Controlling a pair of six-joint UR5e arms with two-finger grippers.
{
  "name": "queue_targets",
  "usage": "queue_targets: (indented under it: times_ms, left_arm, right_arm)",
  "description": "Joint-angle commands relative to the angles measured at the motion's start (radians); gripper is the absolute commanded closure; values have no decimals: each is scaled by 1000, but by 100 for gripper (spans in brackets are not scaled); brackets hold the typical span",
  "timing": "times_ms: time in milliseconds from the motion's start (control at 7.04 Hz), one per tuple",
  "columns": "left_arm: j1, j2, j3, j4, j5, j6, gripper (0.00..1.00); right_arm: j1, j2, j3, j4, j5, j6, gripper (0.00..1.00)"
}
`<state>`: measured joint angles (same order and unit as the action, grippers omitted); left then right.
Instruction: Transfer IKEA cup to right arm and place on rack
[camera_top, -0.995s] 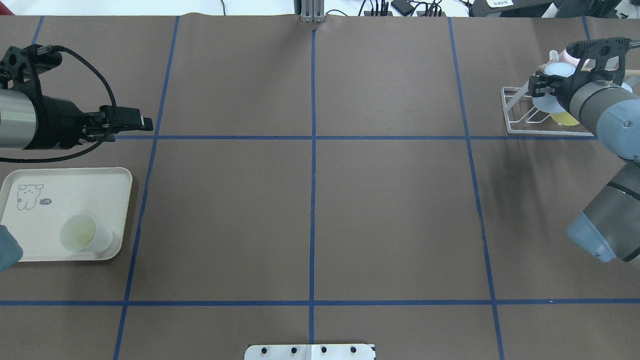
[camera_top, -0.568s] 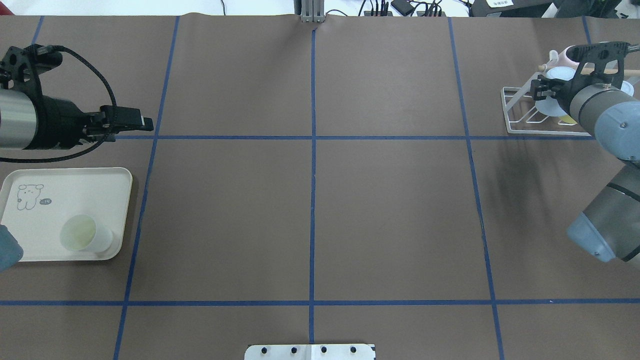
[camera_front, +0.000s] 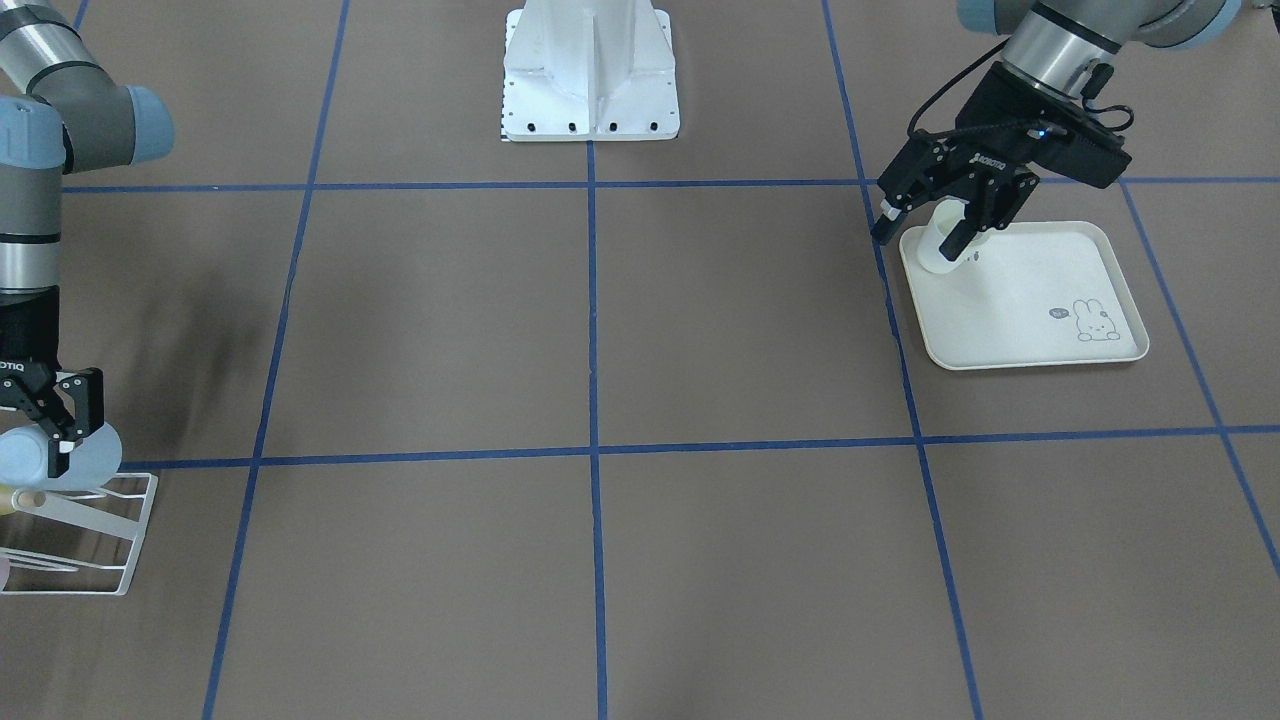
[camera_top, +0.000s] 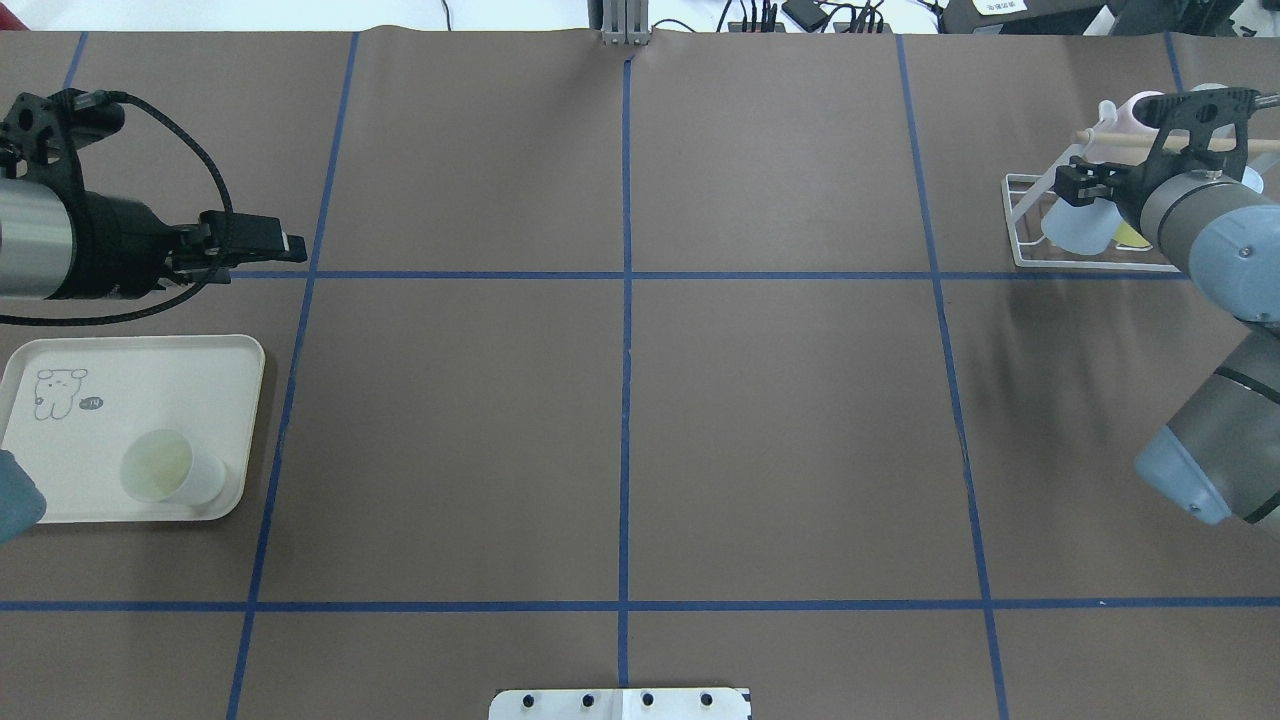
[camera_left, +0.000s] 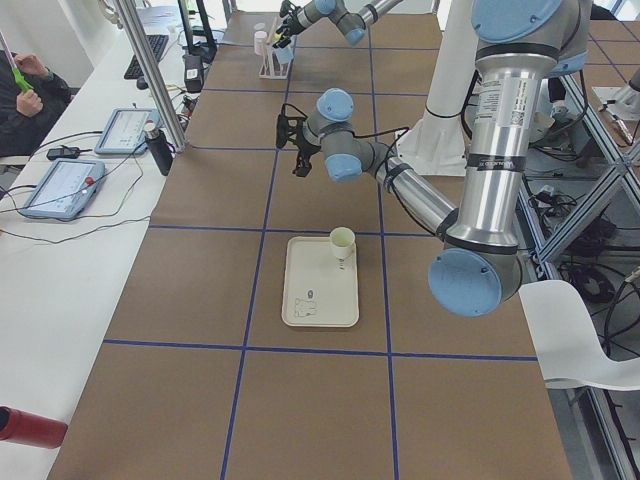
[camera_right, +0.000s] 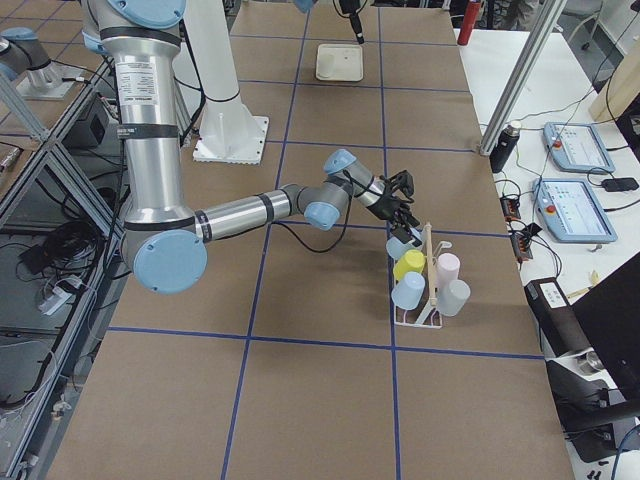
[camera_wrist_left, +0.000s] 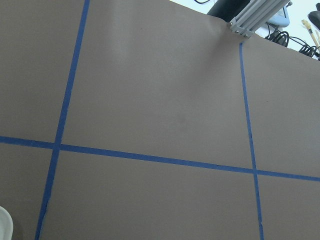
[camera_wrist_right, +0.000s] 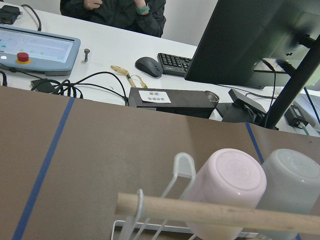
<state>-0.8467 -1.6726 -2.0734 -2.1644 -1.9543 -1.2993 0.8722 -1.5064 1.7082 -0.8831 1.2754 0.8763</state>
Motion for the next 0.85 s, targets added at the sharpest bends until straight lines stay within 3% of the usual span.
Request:
queue_targets:
  times_ms: [0,568,710]
  left_arm:
    - [0,1,-2,0,0,0,0]
    - [0,62,-1,23,-8,41,1]
    - [0,85,-2,70,-62,137,1]
  right_arm:
    - [1,-1,4,0,4,0,0]
    - [7,-3,135,-11,145,3,0]
    - [27,-3,175,-11,212,4,0]
